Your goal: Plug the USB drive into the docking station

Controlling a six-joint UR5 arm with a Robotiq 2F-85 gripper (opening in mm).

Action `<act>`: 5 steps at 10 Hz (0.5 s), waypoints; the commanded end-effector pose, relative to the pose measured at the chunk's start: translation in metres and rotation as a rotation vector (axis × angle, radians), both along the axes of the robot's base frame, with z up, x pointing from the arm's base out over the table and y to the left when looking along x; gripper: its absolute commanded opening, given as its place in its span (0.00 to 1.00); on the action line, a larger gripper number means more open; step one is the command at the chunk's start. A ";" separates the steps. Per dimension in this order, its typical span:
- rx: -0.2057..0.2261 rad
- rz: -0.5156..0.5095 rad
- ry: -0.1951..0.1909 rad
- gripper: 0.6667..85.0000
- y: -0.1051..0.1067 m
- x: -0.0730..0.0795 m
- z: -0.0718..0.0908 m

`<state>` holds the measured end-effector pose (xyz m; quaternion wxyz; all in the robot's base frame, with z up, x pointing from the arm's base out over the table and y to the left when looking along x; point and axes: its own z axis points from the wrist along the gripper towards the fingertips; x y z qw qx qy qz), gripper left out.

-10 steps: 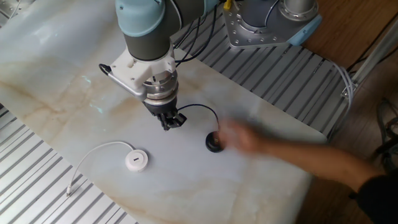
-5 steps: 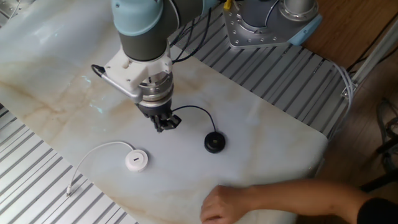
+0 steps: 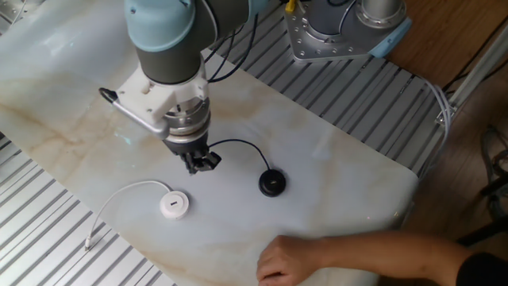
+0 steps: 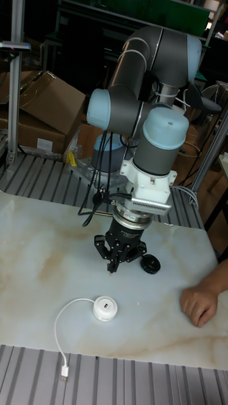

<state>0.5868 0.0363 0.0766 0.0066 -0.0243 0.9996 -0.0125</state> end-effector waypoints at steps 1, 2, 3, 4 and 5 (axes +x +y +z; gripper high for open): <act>-0.012 -0.062 0.018 0.01 -0.004 0.000 0.003; 0.002 -0.088 0.018 0.01 0.000 0.000 0.003; 0.023 -0.114 0.017 0.01 0.006 0.000 0.004; 0.037 -0.132 0.017 0.01 0.011 0.014 0.005; 0.040 -0.163 0.017 0.01 0.013 0.030 0.003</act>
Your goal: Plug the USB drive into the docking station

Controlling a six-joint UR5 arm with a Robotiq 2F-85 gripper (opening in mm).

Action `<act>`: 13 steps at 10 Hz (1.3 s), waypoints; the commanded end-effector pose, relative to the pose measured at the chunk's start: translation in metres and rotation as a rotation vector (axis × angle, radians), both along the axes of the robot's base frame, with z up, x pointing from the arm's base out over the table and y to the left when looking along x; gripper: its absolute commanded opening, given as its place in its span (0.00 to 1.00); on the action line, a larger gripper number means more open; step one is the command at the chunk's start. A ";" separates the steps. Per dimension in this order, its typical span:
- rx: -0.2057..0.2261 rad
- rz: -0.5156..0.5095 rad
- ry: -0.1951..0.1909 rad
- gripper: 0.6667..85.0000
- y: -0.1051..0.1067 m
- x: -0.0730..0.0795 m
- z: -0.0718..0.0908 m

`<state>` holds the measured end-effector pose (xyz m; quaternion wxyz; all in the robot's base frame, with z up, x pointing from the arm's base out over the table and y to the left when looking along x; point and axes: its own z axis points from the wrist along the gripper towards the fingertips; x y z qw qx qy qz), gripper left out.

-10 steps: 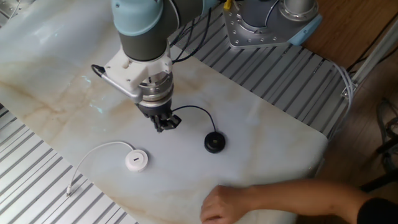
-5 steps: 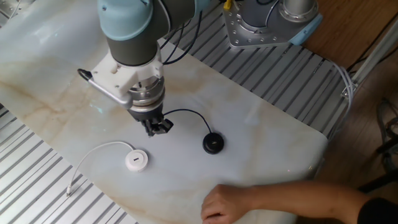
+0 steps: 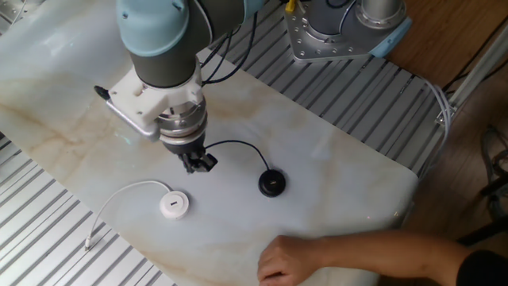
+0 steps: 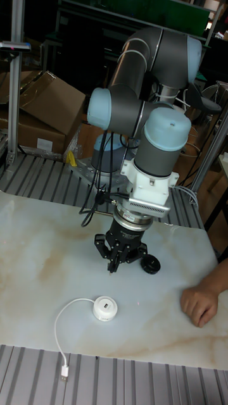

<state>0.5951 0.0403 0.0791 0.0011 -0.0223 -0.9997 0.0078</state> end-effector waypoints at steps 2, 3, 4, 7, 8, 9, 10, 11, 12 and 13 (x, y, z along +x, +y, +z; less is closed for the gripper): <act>0.028 -0.140 -0.016 0.01 0.005 0.045 -0.005; 0.018 -0.177 -0.022 0.01 0.000 0.052 -0.011; 0.010 -0.207 -0.023 0.01 -0.003 0.056 -0.015; 0.077 -0.300 -0.010 0.01 0.008 0.063 -0.017; 0.084 -0.323 -0.011 0.01 0.009 0.066 -0.017; 0.081 -0.338 -0.011 0.01 0.008 0.068 -0.020; 0.086 -0.357 -0.008 0.01 0.011 0.068 -0.022; 0.067 -0.363 -0.007 0.01 0.007 0.067 -0.023; 0.060 -0.369 -0.008 0.01 0.004 0.067 -0.025; 0.047 -0.372 -0.007 0.01 0.000 0.067 -0.027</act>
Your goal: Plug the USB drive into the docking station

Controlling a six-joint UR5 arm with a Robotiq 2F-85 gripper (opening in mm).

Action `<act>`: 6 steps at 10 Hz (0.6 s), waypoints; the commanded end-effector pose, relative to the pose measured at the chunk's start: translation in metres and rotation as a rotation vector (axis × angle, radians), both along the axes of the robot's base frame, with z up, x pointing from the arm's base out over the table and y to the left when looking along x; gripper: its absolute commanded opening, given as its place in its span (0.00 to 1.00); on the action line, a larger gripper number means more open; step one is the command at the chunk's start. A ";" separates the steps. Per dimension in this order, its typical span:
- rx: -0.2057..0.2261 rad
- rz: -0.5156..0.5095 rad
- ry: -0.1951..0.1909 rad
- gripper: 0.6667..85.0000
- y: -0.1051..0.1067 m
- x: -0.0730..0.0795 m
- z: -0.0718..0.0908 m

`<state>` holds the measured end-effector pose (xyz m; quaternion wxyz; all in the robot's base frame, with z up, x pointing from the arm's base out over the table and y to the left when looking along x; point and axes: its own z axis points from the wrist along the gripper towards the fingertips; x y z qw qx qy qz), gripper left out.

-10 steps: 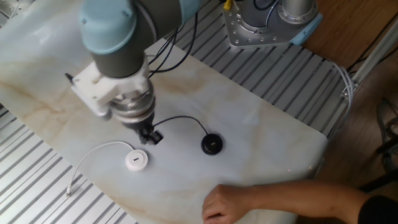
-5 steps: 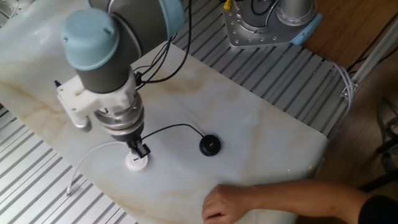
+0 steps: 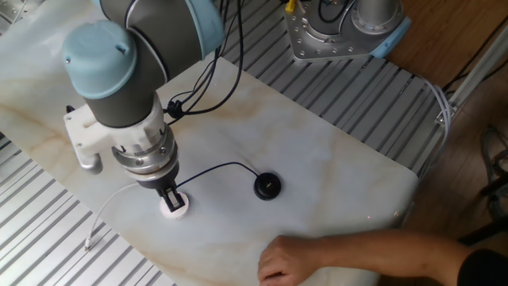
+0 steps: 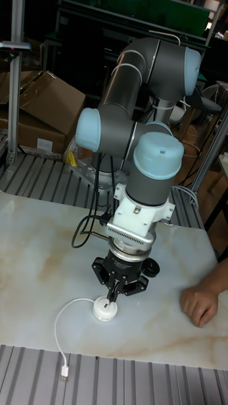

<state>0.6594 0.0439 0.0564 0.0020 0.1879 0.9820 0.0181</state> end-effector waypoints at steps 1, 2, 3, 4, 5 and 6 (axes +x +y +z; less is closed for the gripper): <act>0.001 -0.048 0.005 0.01 -0.003 0.003 -0.005; 0.008 -0.058 0.002 0.01 -0.002 0.003 -0.006; 0.014 -0.068 -0.002 0.01 -0.001 0.004 -0.007; 0.019 -0.072 -0.003 0.01 -0.002 0.004 -0.008; 0.016 -0.072 -0.003 0.01 -0.003 0.003 -0.009; 0.012 -0.072 -0.004 0.01 -0.005 0.003 -0.009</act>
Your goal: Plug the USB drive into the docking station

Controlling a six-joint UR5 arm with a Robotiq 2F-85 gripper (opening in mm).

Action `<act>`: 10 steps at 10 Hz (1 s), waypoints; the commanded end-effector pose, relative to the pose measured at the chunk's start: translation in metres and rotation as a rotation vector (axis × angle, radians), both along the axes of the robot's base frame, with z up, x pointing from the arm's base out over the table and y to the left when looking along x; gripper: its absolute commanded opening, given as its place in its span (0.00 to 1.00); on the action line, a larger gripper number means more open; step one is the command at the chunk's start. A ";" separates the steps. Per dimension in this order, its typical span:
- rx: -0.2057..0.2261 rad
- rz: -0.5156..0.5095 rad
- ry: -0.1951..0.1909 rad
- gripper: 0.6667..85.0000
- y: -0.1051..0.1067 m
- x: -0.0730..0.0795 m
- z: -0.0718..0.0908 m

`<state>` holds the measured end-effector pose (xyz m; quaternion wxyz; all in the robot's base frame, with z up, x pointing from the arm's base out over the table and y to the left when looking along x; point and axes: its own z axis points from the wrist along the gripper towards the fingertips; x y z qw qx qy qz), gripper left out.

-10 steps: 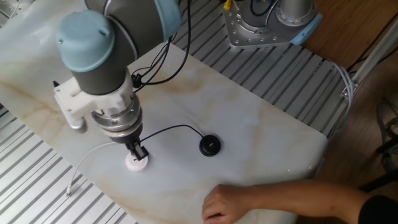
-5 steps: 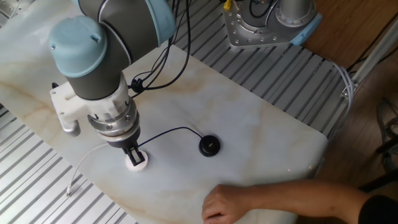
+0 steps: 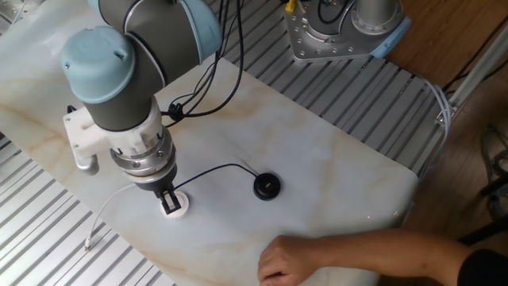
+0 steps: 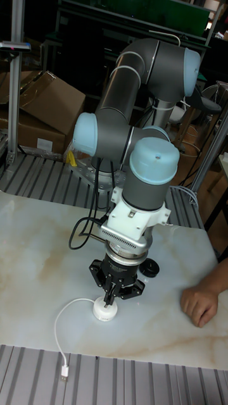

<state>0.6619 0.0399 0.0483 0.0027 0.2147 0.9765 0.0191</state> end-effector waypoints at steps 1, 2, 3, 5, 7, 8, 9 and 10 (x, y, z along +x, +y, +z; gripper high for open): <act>0.010 -0.021 -0.003 0.01 -0.001 0.000 -0.001; 0.021 -0.028 -0.004 0.01 0.002 0.000 -0.001; 0.020 -0.028 -0.004 0.01 0.001 0.000 -0.002; 0.023 -0.029 -0.006 0.01 0.001 0.000 -0.003; 0.028 -0.029 -0.007 0.01 0.000 -0.001 -0.005; 0.029 -0.029 -0.008 0.01 0.000 -0.001 -0.006; 0.031 -0.029 -0.008 0.01 0.000 -0.001 -0.006; 0.032 -0.029 -0.010 0.01 0.001 -0.001 -0.006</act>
